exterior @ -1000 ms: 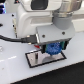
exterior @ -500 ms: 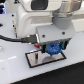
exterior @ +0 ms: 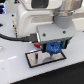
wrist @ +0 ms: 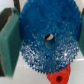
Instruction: Insert the blue gear onto the right peg, followed by the red gear
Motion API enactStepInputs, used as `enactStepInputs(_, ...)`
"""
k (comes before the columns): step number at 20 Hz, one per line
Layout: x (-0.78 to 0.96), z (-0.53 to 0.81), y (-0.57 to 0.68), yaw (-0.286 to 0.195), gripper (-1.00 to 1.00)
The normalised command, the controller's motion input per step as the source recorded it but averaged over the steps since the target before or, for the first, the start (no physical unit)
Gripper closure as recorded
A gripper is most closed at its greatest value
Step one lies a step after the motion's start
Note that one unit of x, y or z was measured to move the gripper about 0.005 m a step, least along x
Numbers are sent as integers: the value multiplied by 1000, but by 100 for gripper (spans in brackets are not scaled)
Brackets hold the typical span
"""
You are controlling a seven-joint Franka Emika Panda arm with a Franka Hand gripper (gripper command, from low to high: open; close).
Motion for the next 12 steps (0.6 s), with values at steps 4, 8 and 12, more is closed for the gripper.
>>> enactStepInputs(4, 14, -64, -3, 0, 100)
enactStepInputs(8, 29, -99, 3, 0, 100)
enactStepInputs(12, 31, 65, 56, 0, 100)
